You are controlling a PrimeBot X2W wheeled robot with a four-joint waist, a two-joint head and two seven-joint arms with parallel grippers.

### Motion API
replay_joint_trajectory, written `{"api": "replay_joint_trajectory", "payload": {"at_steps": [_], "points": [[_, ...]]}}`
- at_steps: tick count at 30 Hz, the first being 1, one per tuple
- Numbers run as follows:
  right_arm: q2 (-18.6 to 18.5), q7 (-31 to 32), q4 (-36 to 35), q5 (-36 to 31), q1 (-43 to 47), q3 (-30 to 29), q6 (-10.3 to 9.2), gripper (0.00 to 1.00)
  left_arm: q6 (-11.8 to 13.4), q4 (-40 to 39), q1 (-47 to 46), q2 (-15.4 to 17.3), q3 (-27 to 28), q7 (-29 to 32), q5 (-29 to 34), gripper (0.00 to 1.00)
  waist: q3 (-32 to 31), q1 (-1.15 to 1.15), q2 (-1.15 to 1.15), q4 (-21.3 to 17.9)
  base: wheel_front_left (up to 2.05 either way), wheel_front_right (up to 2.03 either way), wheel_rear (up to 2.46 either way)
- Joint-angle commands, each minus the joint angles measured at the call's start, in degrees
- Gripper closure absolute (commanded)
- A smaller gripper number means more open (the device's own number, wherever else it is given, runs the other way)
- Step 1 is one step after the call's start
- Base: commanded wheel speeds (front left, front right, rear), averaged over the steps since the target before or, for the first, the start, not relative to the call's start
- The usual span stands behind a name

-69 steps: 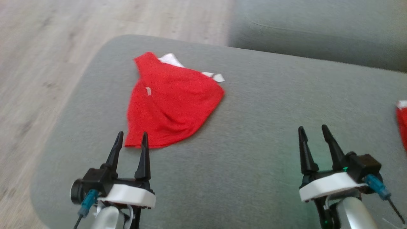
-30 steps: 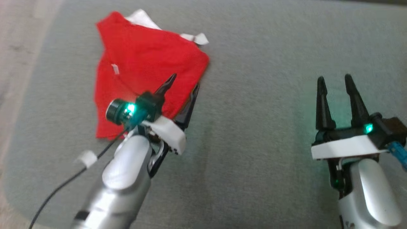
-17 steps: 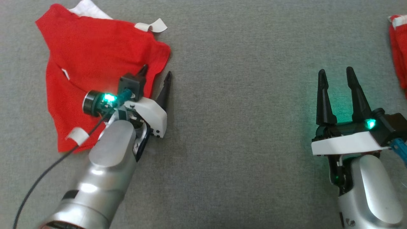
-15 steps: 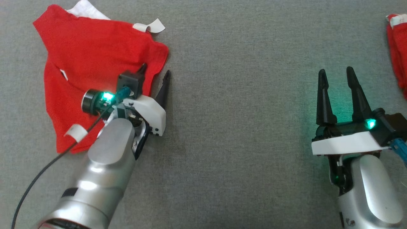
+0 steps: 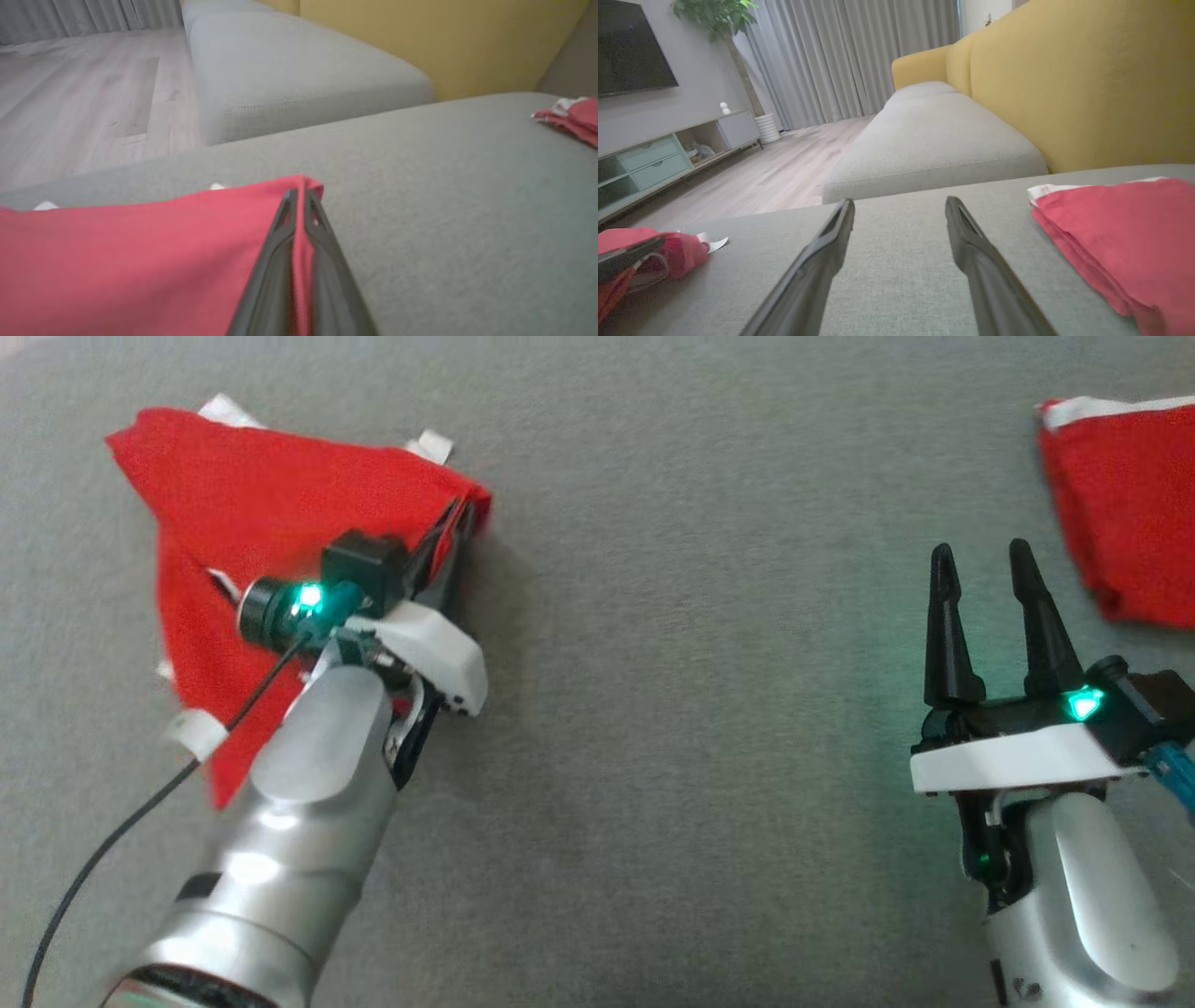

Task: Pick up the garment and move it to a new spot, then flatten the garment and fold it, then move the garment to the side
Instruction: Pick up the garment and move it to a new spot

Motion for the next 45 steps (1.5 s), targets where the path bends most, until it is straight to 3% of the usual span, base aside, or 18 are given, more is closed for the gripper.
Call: {"api": "replay_joint_trajectory", "payload": {"at_steps": [1, 5, 15, 23, 27, 30, 31, 32, 39, 45], "points": [[-0.13, -0.37, -1.58, 0.42, -0.98, 1.44, -0.11, 0.0, -0.26, -2.45, -3.64, 1.69, 0.97, -0.76, -0.03, 1.0, -1.84, 0.0, 0.0, -1.97, 0.0, 0.0, 0.0], [-0.13, -0.37, -1.04, 2.1, -0.94, 1.83, -0.11, 0.0, -0.5, -8.11, -7.67, 2.54, 0.46, 0.36, -1.88, 1.0, -3.4, 0.0, 0.0, -4.98, 0.0, 0.0, 0.0], [-0.13, -0.37, -1.95, 7.79, -2.61, 5.82, -0.11, 0.0, -0.59, -23.53, -17.34, 6.54, -2.05, 11.84, -7.15, 1.0, -2.2, 0.0, 0.0, -13.26, 0.0, 0.0, 0.0], [-0.13, -0.37, -2.62, 10.87, -3.1, 9.32, -0.11, 0.0, 0.52, -22.72, -18.47, 8.28, -2.45, 15.18, -7.72, 1.0, -0.5, 0.0, 0.0, -18.7, 0.0, 0.0, 0.0], [-0.13, -0.37, -2.69, 10.63, -2.59, 9.36, -0.11, 0.0, 1.31, -21.66, -17.87, 8.78, -2.38, 13.4, -7.21, 1.0, -0.17, 0.0, 0.0, -19.01, 0.0, 0.0, 0.0], [-0.13, -0.37, -2.65, 10.19, -2.46, 9.23, -0.11, 0.0, 0.78, -20.83, -16.62, 7.4, -4.37, 12.57, -7.33, 1.0, -0.02, 0.0, 0.0, -18.71, 0.0, 0.0, 0.0], [-0.13, -0.37, -2.64, 10.09, -2.47, 9.04, -0.11, 0.0, 0.47, -20.59, -15.99, 6.88, -5.58, 12.48, -7.38, 0.6, 0.08, 0.0, 0.0, -18.49, 0.0, 0.0, 0.0], [-0.13, -0.37, -2.62, 10.05, -2.57, 8.9, -0.11, 0.0, 0.21, -20.37, -15.31, 6.46, -6.81, 12.29, -7.4, 0.0, 0.17, 0.0, 0.0, -18.32, 0.0, 0.0, 0.0], [-0.13, -0.37, -2.26, 8.95, -3.41, 8.79, -0.11, 0.0, -0.53, -19.94, -11.6, 5.35, -14.05, 9.54, -8.81, 0.0, 0.24, 0.0, 0.0, -15.58, 0.0, 0.0, 0.0], [-0.13, -0.37, -1.41, 7.32, -3.17, 7.71, -0.11, 0.0, -0.58, -20.88, -12.41, 7.17, -14.38, 5.88, -10.73, 0.0, -1.05, 0.0, 0.0, -11.95, 0.0, 0.0, 0.0]]}}
